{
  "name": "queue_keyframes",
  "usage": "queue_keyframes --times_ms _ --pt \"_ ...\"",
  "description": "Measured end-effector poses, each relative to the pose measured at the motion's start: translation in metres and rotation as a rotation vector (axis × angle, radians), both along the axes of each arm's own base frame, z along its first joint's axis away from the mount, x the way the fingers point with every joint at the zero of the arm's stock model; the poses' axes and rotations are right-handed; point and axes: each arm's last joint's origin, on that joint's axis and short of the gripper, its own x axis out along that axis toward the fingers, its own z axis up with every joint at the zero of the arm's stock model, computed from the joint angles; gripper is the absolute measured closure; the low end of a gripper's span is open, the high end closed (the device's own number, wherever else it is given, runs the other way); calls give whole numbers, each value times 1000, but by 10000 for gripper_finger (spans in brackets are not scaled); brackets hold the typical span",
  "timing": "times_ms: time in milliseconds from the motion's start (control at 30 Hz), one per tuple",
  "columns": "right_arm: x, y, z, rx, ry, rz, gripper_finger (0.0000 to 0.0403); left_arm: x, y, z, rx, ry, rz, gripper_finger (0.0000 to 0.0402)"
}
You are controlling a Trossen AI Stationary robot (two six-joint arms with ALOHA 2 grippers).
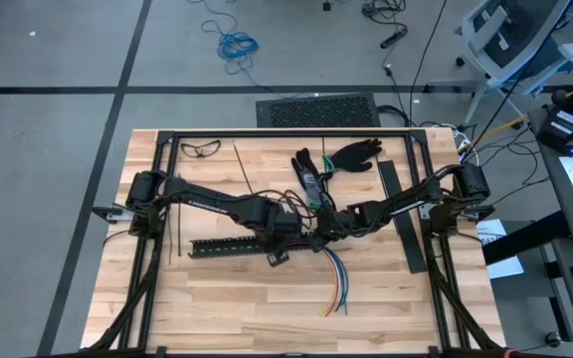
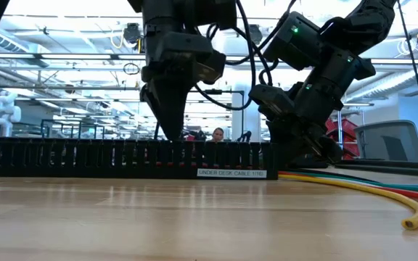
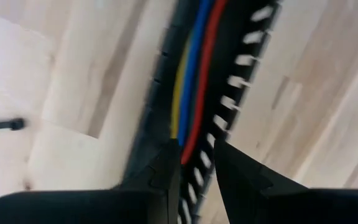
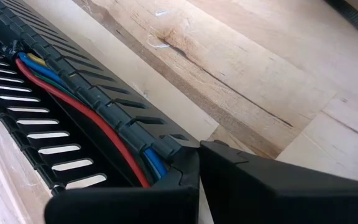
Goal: Ziptie cables
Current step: Put the zip tied cable wires into the black cable duct
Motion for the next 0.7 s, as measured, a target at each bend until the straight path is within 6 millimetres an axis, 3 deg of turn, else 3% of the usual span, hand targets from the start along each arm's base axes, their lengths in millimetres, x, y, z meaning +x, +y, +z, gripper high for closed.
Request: queue_keyframes --times_ms 133,433,700 --pt "0 0 0 -3 1 5 403 0 -3 0 35 -5 -6 308" --pt "0 0 0 -4 0 5 403 1 9 0 90 -10 35 308" --pt "0 0 0 -7 1 10 403 3 -2 -6 80 -57 7 308"
